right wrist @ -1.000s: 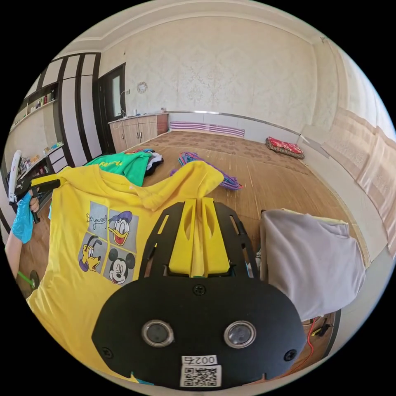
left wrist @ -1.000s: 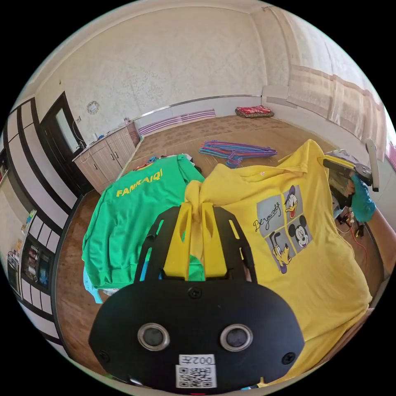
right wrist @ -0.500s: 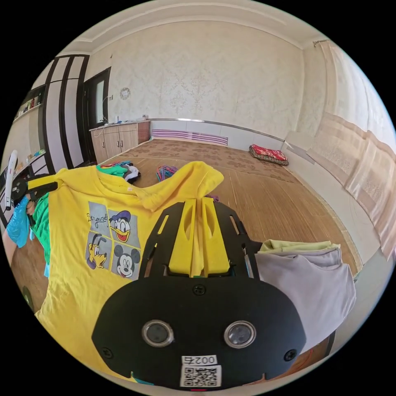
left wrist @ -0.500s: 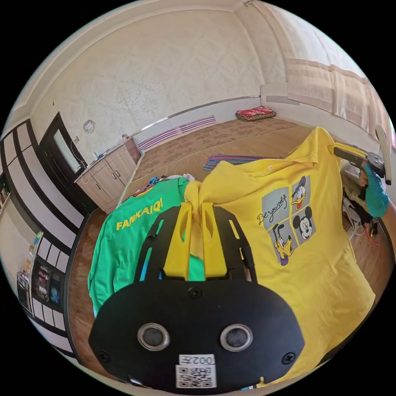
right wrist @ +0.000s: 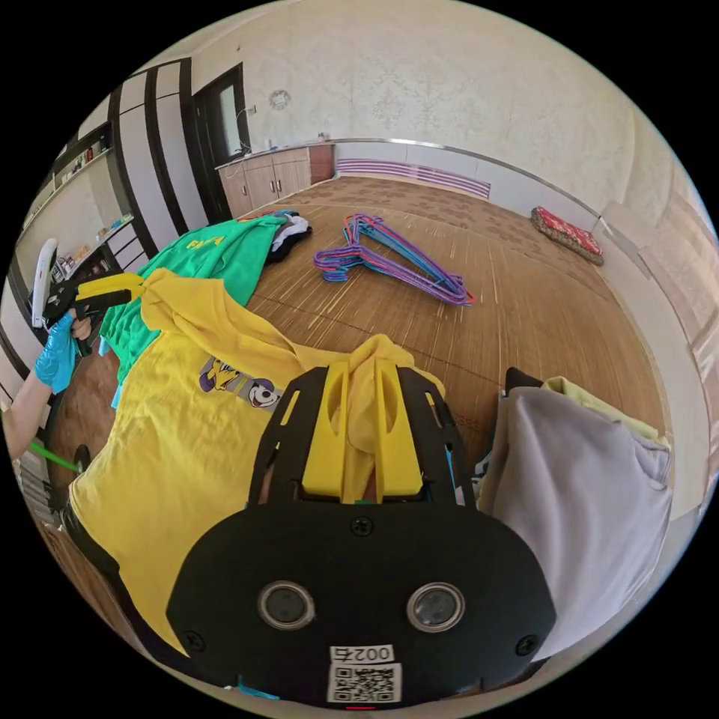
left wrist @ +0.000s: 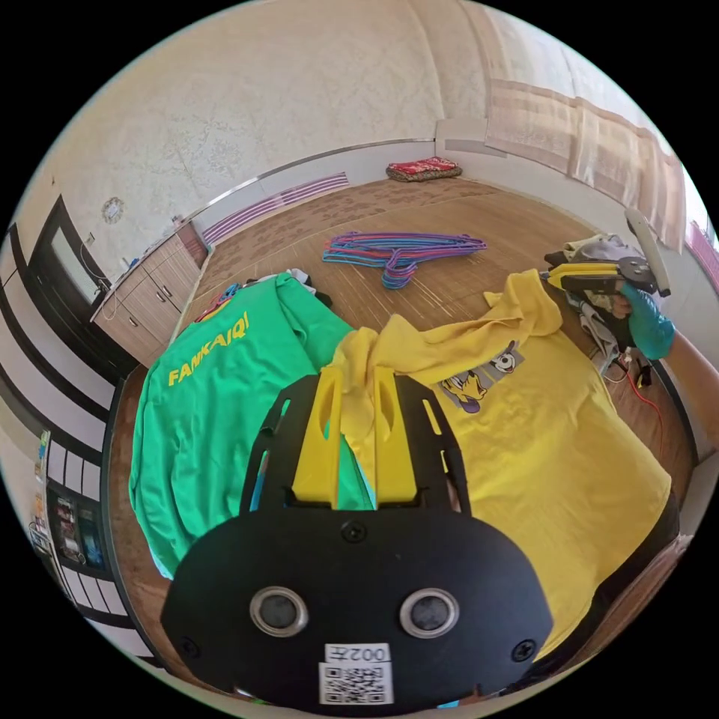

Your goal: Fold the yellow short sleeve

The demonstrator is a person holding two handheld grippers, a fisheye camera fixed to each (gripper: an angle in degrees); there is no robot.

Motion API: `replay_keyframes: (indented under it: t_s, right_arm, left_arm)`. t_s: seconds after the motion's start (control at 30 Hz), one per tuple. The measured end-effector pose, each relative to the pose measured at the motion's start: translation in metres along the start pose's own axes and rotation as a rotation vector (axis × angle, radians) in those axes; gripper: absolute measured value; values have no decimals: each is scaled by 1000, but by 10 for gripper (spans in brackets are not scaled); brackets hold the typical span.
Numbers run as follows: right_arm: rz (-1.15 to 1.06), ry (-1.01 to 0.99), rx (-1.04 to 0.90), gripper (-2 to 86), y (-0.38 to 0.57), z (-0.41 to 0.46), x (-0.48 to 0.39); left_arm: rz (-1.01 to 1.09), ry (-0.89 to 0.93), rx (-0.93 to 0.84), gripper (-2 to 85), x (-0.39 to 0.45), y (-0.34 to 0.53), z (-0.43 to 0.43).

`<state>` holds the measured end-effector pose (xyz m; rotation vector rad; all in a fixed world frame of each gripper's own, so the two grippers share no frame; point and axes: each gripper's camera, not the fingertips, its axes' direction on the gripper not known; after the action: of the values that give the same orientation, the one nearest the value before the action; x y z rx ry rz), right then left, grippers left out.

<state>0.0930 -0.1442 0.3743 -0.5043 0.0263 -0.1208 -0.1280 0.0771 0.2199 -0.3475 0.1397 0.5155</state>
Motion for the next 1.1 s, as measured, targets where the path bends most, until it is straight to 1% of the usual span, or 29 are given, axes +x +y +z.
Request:
replay_keyframes:
  t_s: [0.13, 0.3, 0.47, 0.67, 0.77, 0.93, 1.1]
  right_arm:
    - [-84, -72, 18, 60, 20, -36, -28]
    - [-227, -178, 13, 45, 59, -64, -78]
    - [-416, -398, -17, 58, 106, -83, -156]
    - [-597, -659, -31, 72, 148, -101, -250]
    - [-666, -666, -77, 77, 163, -99, -292]
    - [-690, -664, -99, 86, 180, -98, -341]
    - [-752, -547, -148, 91, 198, -88, -386]
  left_arm:
    - [-24, -2, 10, 46, -7, 21, -33]
    - [11, 30, -3, 45, 4, 60, -67]
    - [64, 33, -61, 46, 32, 110, -95]
    - [28, 10, -54, 39, 62, 157, -128]
    - [14, 23, -60, 38, 72, 177, -140]
    - [-16, 50, -82, 39, 75, 212, -154]
    - [-44, 108, -109, 42, 65, 249, -164]
